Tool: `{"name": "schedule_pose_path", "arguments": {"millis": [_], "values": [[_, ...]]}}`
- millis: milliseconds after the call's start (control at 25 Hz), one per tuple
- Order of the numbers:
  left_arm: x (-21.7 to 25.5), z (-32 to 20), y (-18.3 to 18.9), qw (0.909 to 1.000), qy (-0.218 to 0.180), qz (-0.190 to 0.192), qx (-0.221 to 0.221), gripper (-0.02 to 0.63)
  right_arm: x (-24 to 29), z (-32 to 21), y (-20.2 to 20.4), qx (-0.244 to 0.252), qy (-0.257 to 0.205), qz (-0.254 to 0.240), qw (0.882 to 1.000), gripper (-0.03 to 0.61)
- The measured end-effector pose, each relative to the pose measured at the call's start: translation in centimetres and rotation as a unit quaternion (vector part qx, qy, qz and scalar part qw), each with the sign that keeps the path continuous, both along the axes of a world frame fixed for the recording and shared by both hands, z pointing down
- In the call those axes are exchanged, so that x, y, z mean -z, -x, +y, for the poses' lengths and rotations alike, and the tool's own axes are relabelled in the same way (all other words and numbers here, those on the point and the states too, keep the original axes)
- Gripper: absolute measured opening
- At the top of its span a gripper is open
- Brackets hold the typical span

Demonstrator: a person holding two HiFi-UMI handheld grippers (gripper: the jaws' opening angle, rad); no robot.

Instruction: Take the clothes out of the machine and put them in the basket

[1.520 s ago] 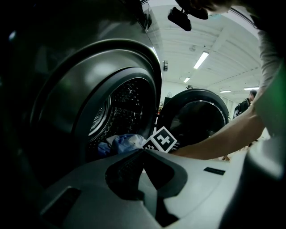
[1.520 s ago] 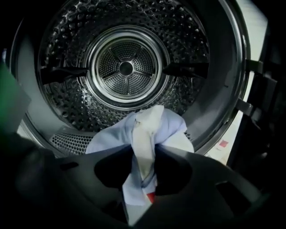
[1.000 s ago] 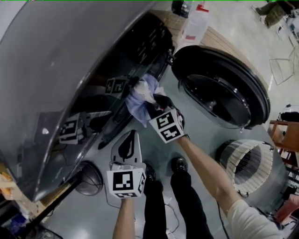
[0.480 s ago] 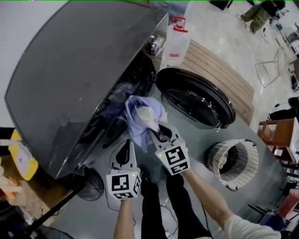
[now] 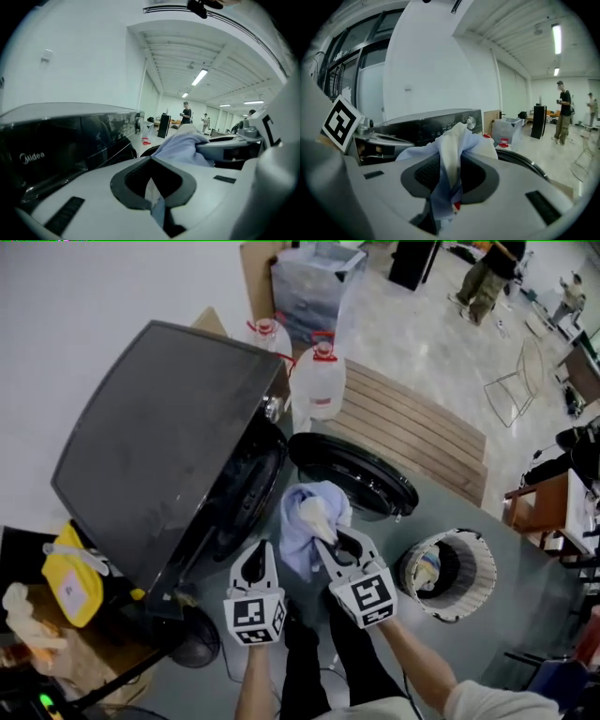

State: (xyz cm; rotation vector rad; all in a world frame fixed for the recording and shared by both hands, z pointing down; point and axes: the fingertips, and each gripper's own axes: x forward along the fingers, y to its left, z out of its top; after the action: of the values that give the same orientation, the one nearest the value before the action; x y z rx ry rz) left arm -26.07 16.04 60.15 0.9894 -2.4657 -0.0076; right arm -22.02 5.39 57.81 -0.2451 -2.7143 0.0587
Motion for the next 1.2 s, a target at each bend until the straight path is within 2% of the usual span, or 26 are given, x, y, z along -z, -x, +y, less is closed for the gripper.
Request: {"name": "schedule_pose_path", "arguments": {"millis": [200, 440, 560, 720, 840, 920, 1040, 1200], "values": [[6.6, -2.6, -1.6, 0.9997, -0.011, -0.011, -0.021, 0.018, 8.0, -3.4, -3.6, -0.045, 0.002, -0.025, 0.999, 0.11], [12.7, -8.1, -4.3, 0.9969, -0.023, -0.028, -0.069, 0.018, 14.9, -7.3, -8.8, -0.105, 0.004, -0.051, 0.993, 0.11], [14.8, -11.9, -7.0, 0.9925, -0.021, -0.035, -0.115, 0.018, 17.1, -9.5, -12.4, -0.142, 0.003, -0.06, 0.988, 0.11], [16.6, -17.7, -11.0, 0.9816, -0.031, -0.038, -0.184, 0.018, 19.0, -13.5, -17.4, -0.202, -0.014, -0.067, 0.977, 0.11], [17.4, -22.8, -14.4, 0.9688, -0.04, -0.036, -0.242, 0.018, 19.8, -17.2, -21.5, -0.254, -0.03, -0.063, 0.965, 0.11], [17.4, -26.3, -17.3, 0.9569, -0.04, -0.03, -0.286, 0.018, 19.9, -19.8, -25.1, -0.299, -0.039, -0.057, 0.952, 0.11], [16.8, -31.3, -22.2, 0.9344, -0.042, -0.023, -0.353, 0.018, 19.4, -23.8, -31.1, -0.372, -0.052, -0.047, 0.926, 0.11], [16.0, -36.5, -28.8, 0.8996, -0.042, -0.012, -0.435, 0.018, 18.2, -27.7, -38.7, -0.459, -0.061, -0.026, 0.886, 0.11]]}}
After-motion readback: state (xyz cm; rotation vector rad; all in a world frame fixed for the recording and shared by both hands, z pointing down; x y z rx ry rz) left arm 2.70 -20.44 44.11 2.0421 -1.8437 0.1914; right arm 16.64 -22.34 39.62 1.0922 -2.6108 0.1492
